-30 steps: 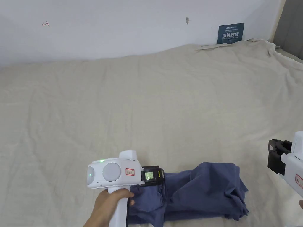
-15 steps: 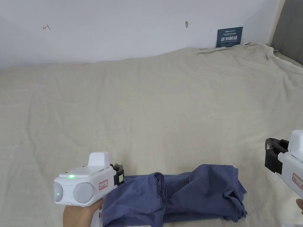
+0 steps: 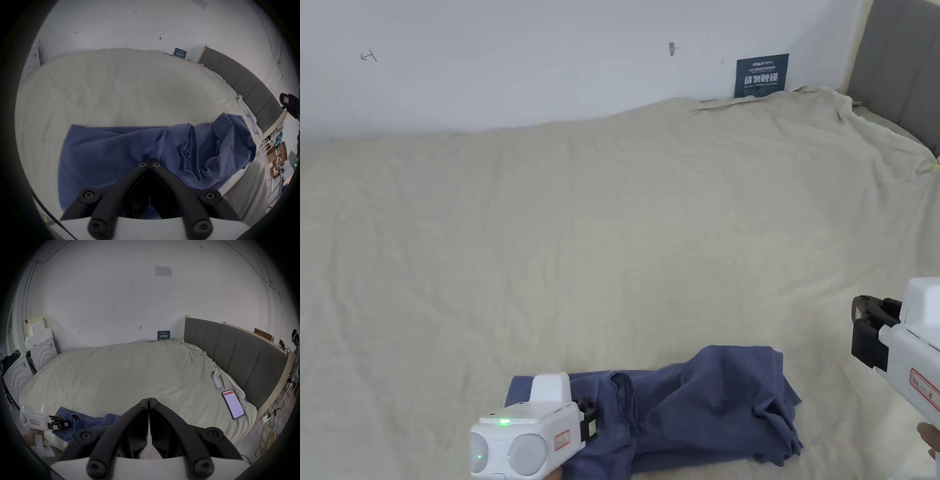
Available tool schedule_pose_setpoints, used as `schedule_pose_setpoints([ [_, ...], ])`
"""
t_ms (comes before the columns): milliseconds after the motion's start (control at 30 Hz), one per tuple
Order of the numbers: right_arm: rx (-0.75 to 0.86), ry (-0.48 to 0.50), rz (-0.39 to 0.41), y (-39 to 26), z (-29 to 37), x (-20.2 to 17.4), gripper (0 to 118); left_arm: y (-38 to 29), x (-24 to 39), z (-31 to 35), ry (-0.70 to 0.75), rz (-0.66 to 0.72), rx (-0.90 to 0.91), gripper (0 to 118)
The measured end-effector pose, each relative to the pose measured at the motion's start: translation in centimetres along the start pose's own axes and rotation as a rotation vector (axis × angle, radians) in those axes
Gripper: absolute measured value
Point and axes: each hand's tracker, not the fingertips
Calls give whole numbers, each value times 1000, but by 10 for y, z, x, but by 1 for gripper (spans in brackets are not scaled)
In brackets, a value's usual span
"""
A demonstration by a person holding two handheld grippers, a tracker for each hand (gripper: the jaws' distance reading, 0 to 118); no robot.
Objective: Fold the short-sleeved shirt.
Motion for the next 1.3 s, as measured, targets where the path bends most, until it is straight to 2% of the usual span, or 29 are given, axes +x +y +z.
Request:
schedule_pose_setpoints([
  [233, -9, -16, -10, -3, 0, 8, 1, -6, 40, -15, 26, -124, -11, 0],
  [367, -13, -23, -16, -4, 0, 12, 1, -7, 49, -20, 36, -121, -7, 0],
  [533, -18, -26, -16, -5, -1, 13, 1, -3, 42, -15, 17, -93, -12, 0],
  [733, -14, -15, -12, -2, -1, 7, 1, 27, 21, 26, -142, 82, 35, 0],
  [1000, -3, 4, 12, 5, 1, -4, 1, 65, -52, 83, -224, 119, 23, 0],
  [1067, -3, 5, 16, 5, 0, -7, 1, 67, -78, 84, -224, 165, -15, 9],
  [1100, -4, 6, 18, 5, 0, -8, 1, 67, -89, 84, -202, 192, -35, 19],
  [1167, -7, 9, 23, 6, -1, -10, 1, 62, -113, 81, -189, 239, -60, 64],
  [1233, -10, 12, 27, 6, -2, -12, 1, 55, -131, 77, -164, 270, -60, 92],
  [1300, -14, 12, 32, 5, -3, -13, 1, 49, -145, 71, -146, 298, -72, 94],
])
